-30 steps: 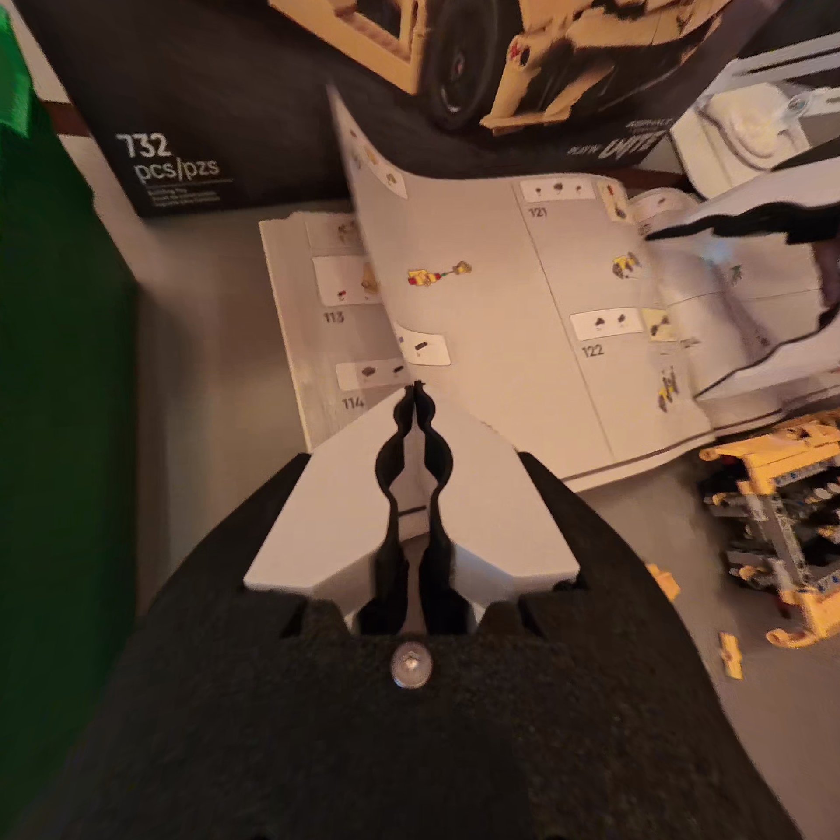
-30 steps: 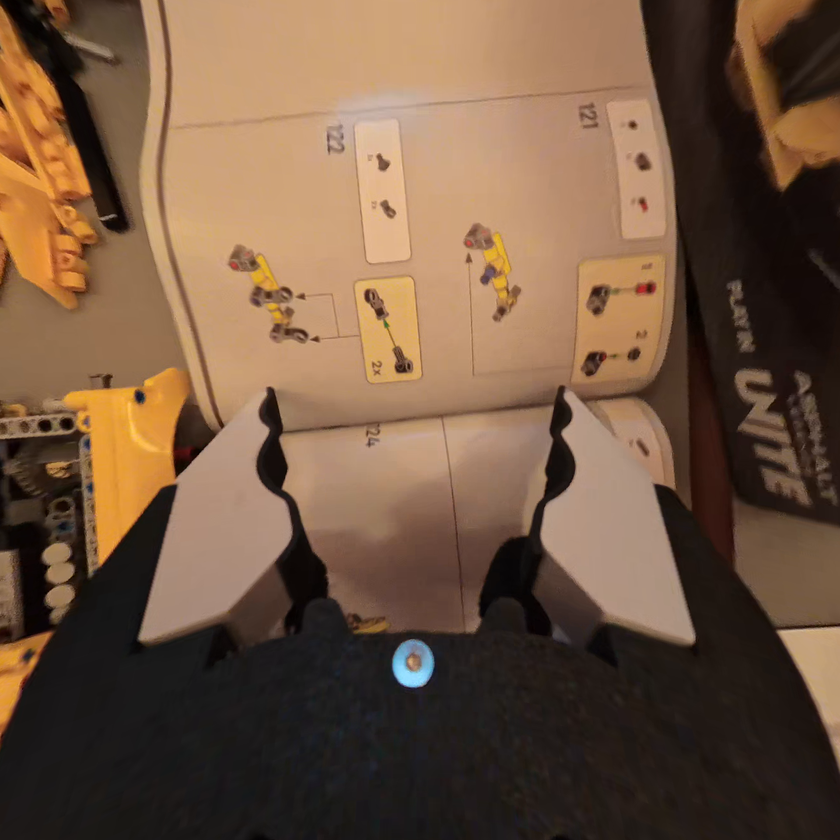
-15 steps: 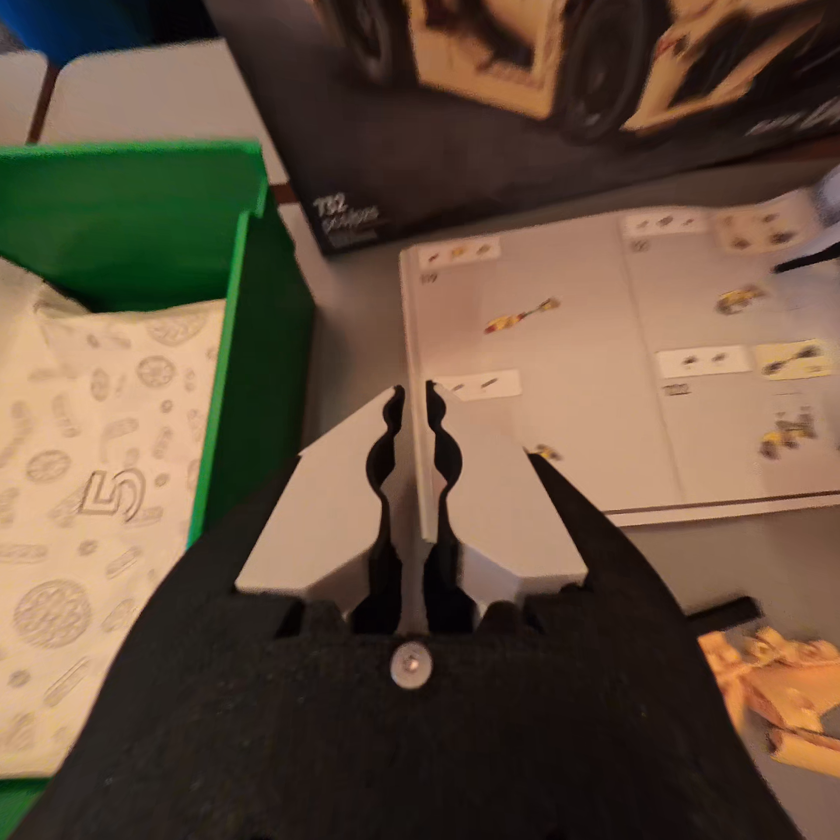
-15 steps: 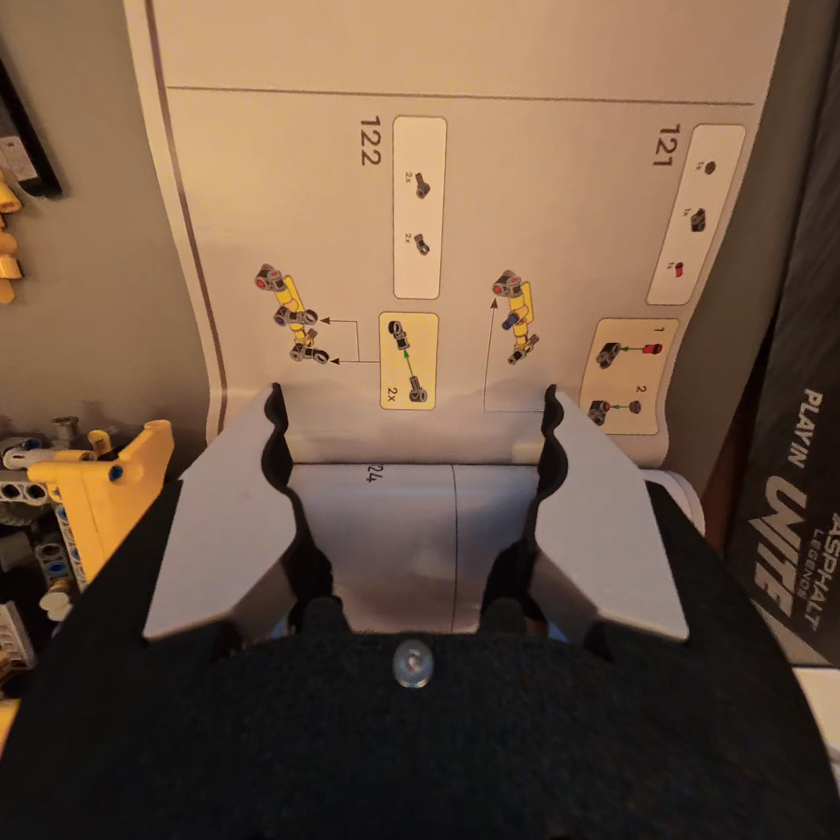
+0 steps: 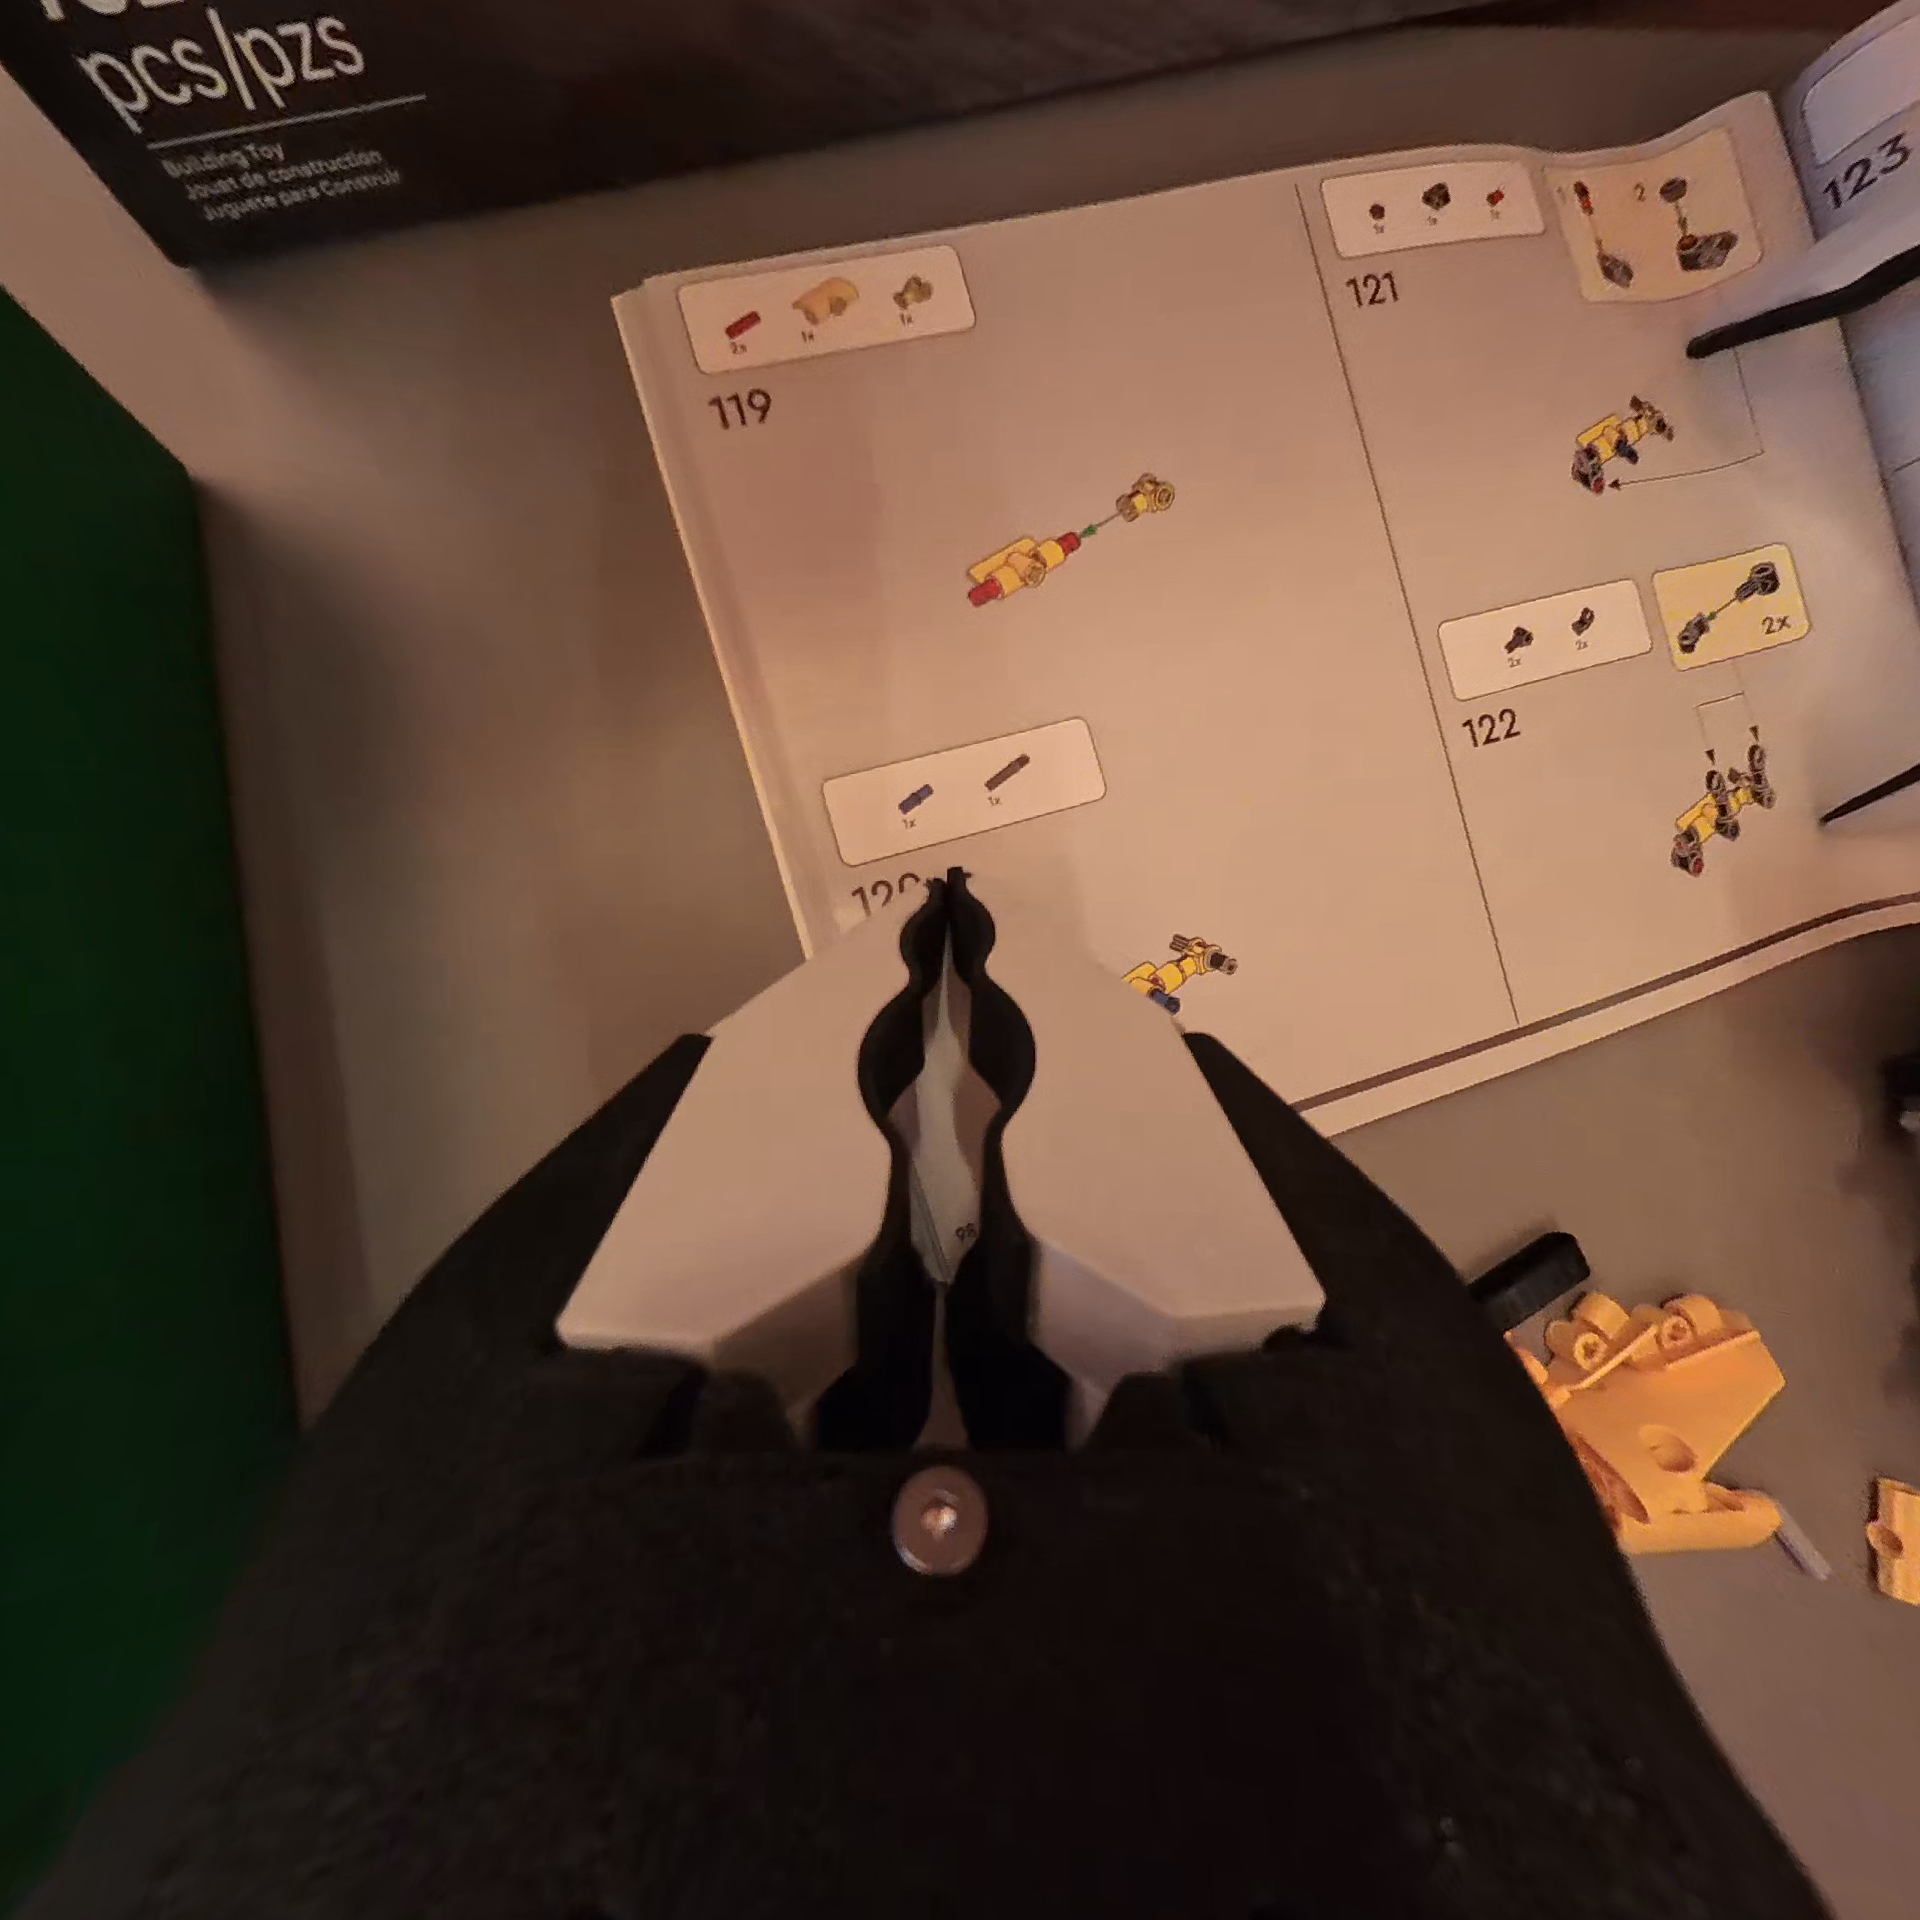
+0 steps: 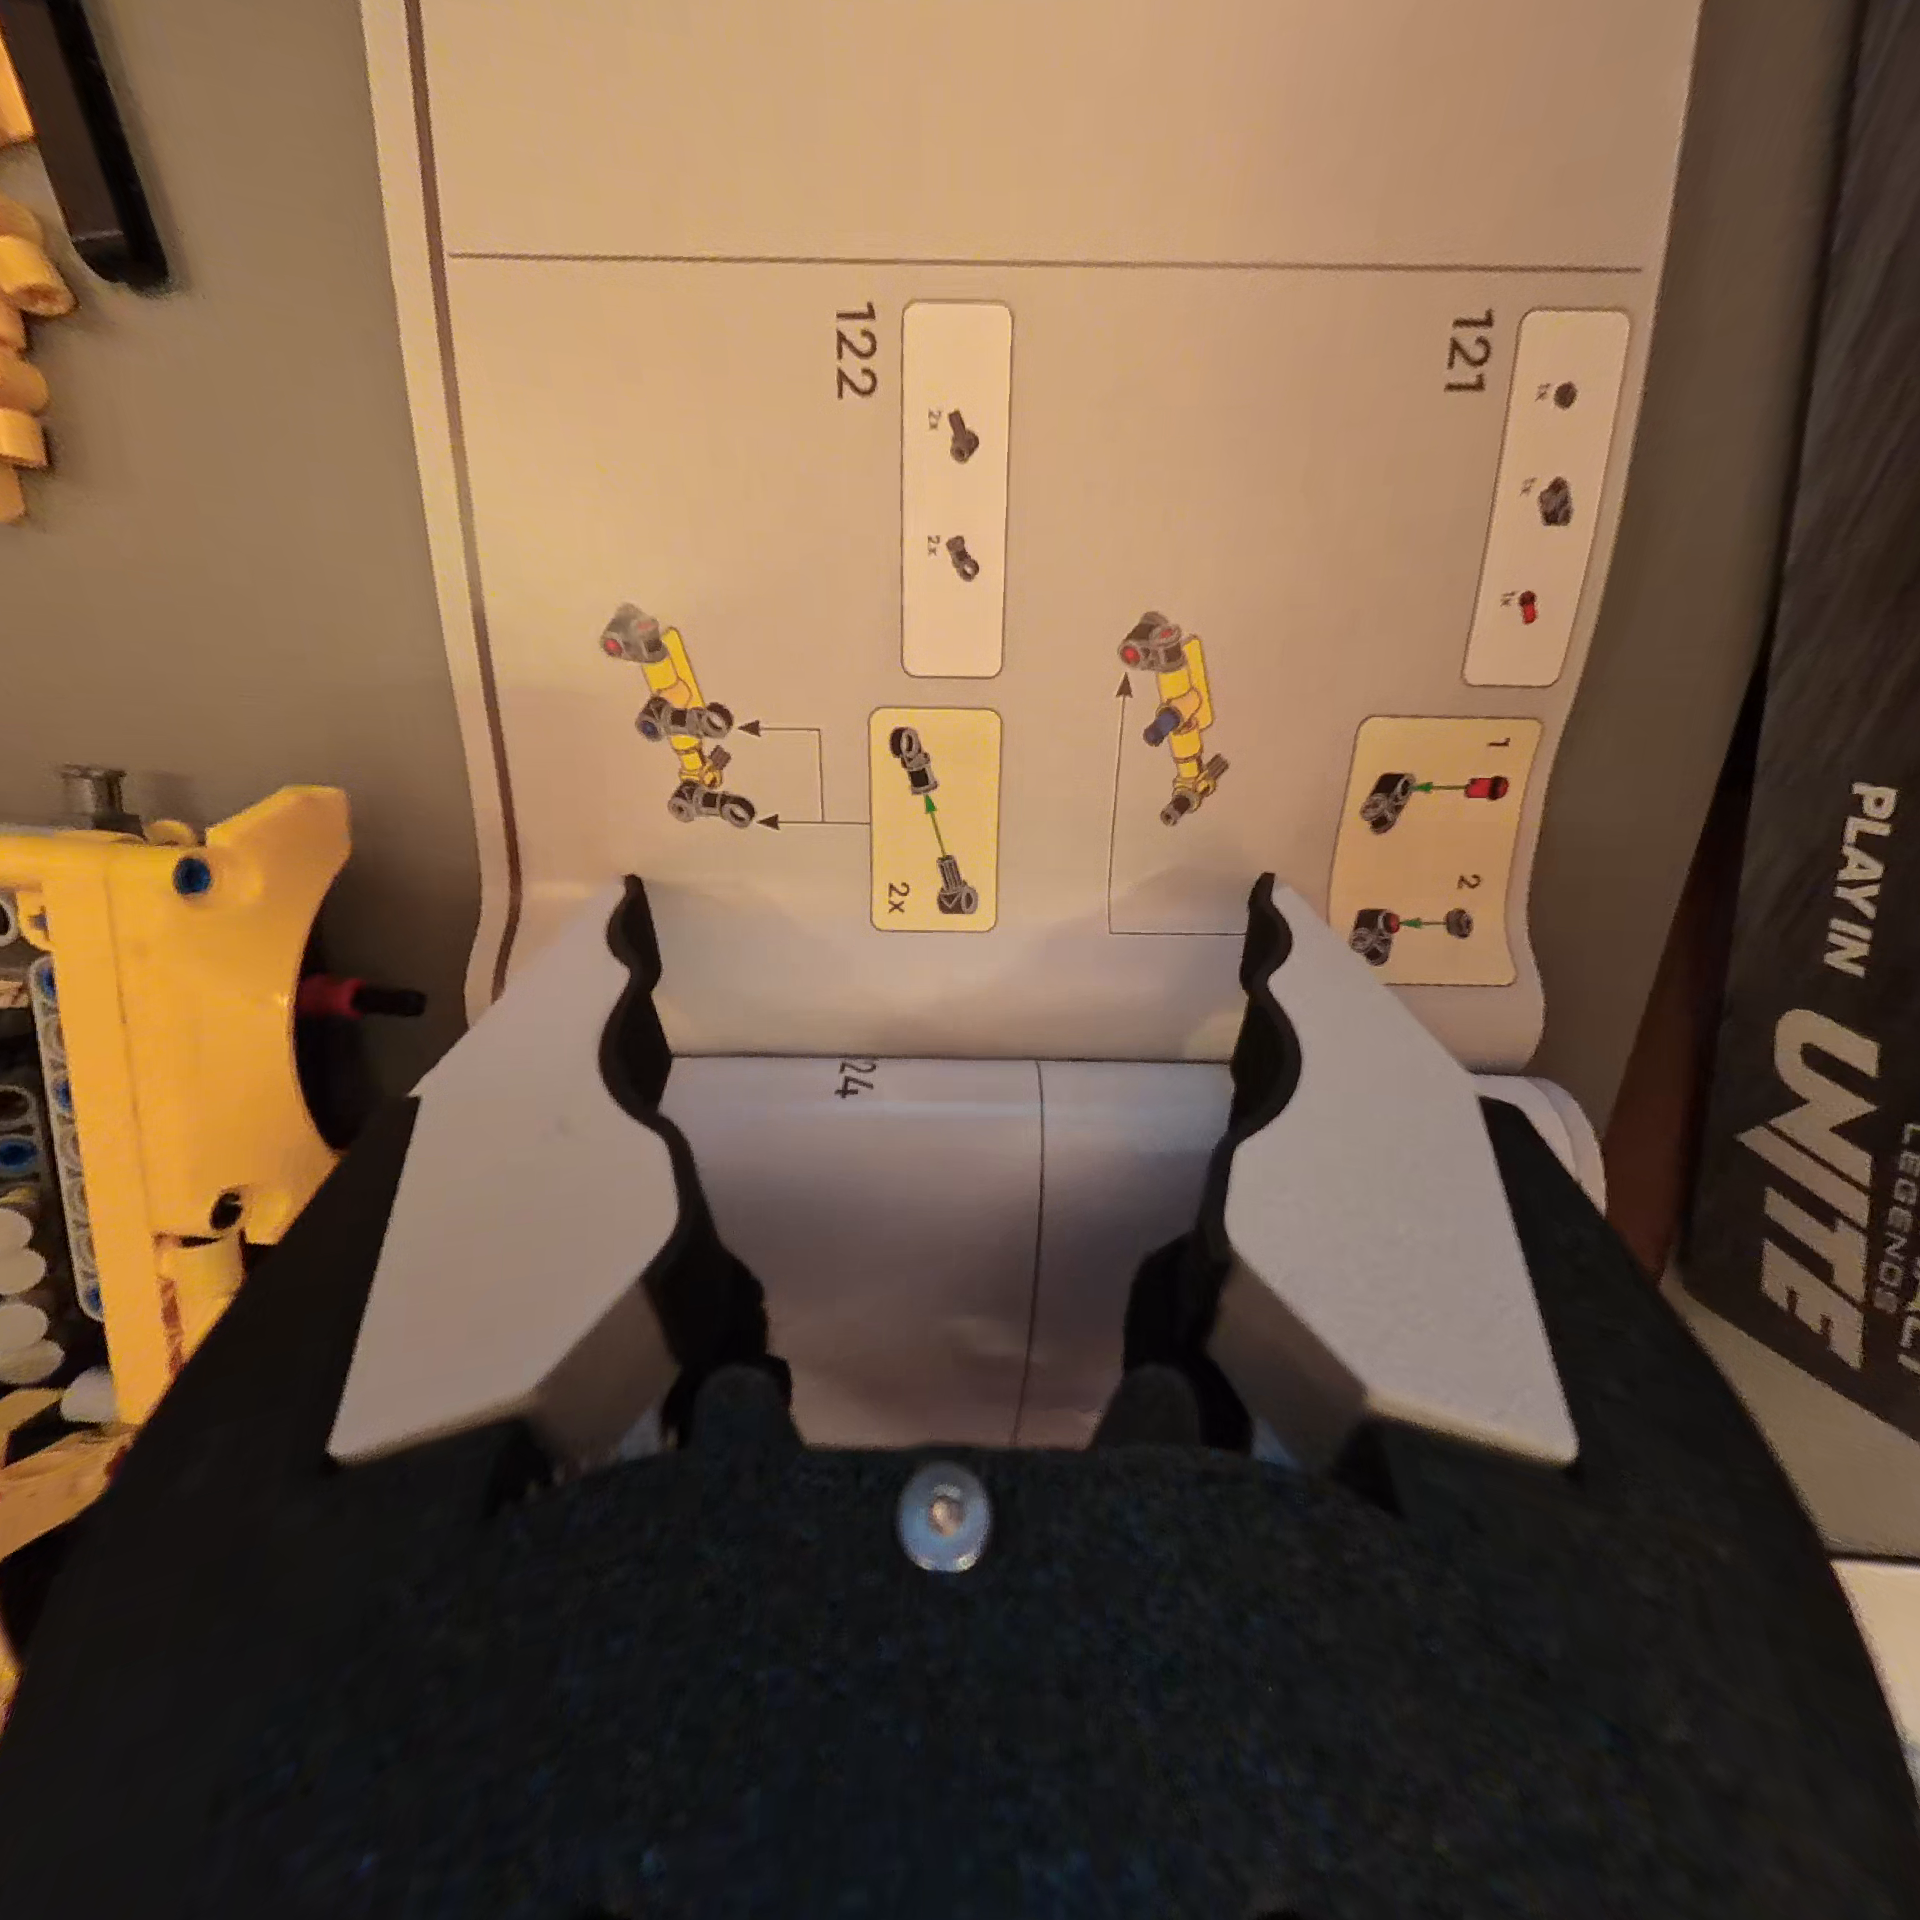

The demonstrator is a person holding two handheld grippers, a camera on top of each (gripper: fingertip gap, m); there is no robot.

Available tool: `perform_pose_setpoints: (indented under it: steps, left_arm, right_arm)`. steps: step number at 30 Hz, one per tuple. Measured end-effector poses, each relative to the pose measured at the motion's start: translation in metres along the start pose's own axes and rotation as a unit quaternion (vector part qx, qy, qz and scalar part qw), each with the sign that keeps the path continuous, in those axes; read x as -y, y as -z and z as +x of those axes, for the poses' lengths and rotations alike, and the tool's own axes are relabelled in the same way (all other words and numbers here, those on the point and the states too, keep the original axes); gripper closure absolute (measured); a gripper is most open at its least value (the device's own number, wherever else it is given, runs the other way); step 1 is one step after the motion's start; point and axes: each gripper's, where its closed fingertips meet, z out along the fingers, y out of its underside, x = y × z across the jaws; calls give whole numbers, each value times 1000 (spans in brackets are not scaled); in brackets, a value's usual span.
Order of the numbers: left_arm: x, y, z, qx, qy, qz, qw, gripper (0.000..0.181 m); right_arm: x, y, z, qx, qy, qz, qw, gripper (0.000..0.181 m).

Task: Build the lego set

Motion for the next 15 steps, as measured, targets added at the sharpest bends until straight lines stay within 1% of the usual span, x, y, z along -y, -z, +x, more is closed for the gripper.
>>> perform_pose_setpoints:
  steps: [3,7,10,11,12,13,15]
  left_arm:
    - [0,0,0,-4,7,-2,1000,181]
    - [0,0,0,2,-3,-4,1000,181]
    - [0,1,-1,5,-27,-5,1000,181]
    - [1,2,-4,11,-32,-5,999,175]
    - [3,5,-6,17,-35,0,999,169]
    - [9,10,-7,19,-34,16,999,168]
    - [28,24,-3,2,-28,72,997,165]
  right_arm:
    - [0,0,0,-1,-5,21,1000,70]
    - [1,0,0,-2,-6,22,1000,71]
    - [4,3,1,-12,-6,25,1000,72]
    - [5,6,1,-16,-15,28,999,73]
    - [10,12,1,-15,-29,39,999,73]
    - [18,21,-3,-9,-45,66,997,73]
    - [42,51,-9,-26,-57,148,987,76]
